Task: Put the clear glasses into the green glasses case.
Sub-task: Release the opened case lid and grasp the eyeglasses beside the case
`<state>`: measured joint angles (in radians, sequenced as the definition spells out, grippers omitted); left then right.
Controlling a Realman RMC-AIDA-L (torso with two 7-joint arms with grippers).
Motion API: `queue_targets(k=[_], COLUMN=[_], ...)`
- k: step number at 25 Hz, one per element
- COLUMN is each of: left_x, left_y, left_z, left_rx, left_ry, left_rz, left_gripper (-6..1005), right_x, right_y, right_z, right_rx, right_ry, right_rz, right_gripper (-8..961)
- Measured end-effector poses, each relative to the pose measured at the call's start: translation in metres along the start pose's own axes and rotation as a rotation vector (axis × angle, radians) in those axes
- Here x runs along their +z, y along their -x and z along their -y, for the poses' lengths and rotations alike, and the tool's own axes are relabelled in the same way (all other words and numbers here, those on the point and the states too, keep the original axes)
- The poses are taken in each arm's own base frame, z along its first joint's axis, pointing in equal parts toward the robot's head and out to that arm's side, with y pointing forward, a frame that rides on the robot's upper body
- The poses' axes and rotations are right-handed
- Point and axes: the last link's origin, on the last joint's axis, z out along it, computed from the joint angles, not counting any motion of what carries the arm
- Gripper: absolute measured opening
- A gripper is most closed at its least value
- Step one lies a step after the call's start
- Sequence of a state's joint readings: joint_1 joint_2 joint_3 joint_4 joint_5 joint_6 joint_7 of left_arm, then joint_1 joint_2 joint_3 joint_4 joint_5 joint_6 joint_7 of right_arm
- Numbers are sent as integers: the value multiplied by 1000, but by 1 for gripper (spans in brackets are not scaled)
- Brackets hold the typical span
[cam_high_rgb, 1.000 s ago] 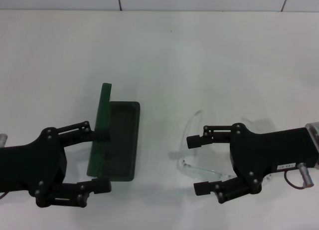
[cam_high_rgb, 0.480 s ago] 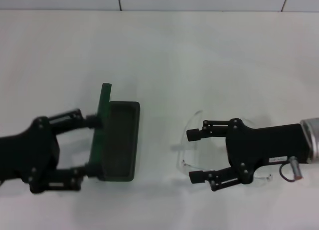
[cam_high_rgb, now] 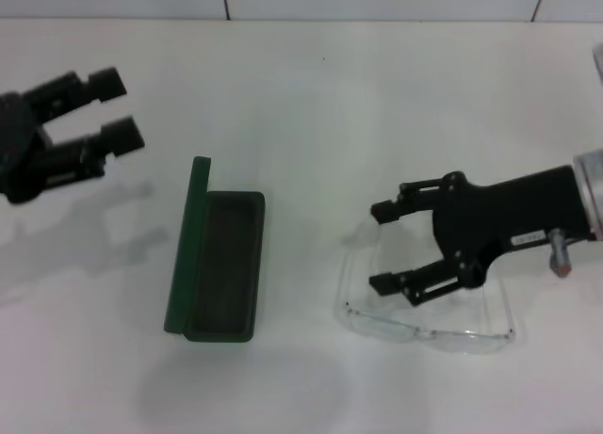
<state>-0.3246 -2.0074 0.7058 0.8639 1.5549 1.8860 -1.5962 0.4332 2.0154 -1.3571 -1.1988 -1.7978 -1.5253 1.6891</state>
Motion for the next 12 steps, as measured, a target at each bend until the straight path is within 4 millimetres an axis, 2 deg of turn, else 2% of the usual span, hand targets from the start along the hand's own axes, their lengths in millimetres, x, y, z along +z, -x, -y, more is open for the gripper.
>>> queue_targets(k=[6, 12], left_x=[9, 18], left_y=[-16, -16], left_z=[12, 19], left_rx=[-17, -27], left_ry=[-100, -122], left_rz=[45, 92], left_gripper=[860, 857], right_x=[-16, -12], right_y=[52, 83], right_z=[8, 7], right_rx=[127, 241], right_ry=[-55, -6], right_rz=[-241, -463], right_gripper=[828, 749])
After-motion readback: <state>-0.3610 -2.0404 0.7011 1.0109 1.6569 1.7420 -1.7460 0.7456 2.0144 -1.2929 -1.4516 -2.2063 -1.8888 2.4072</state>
